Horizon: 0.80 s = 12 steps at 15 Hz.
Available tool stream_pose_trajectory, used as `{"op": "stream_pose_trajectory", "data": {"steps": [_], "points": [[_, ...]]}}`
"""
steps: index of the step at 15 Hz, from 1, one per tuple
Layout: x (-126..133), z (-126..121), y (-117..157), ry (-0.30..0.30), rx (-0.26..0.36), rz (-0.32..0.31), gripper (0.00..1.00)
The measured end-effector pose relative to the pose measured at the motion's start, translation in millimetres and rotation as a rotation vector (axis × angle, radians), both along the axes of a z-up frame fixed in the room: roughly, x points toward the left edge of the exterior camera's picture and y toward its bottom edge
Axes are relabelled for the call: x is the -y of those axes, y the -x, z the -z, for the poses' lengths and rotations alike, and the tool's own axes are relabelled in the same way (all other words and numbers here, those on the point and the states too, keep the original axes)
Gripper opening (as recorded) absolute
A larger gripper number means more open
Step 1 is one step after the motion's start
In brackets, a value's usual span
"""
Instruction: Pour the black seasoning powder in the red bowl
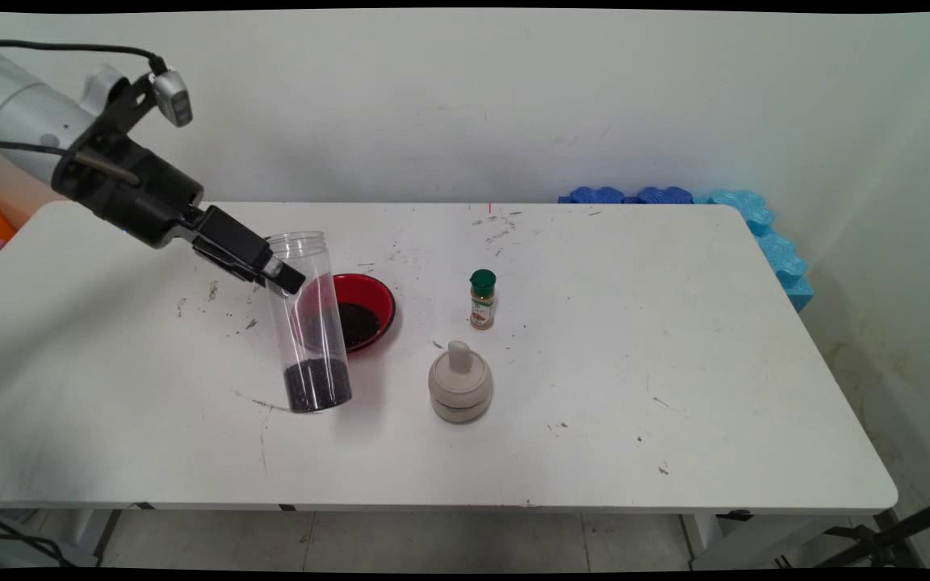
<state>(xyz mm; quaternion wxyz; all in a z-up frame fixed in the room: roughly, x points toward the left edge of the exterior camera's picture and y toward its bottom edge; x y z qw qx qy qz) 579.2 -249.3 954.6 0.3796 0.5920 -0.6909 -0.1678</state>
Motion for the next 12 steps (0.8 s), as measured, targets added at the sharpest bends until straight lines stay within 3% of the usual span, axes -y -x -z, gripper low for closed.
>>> {"op": "stream_pose_trajectory", "data": {"steps": [7,12], "points": [[6.9,12.5,-3.3,-0.138,-0.046,-0.114,0.0],[13.5,20.0,-7.8,-0.268,-0.102,-0.242,0.0]]}}
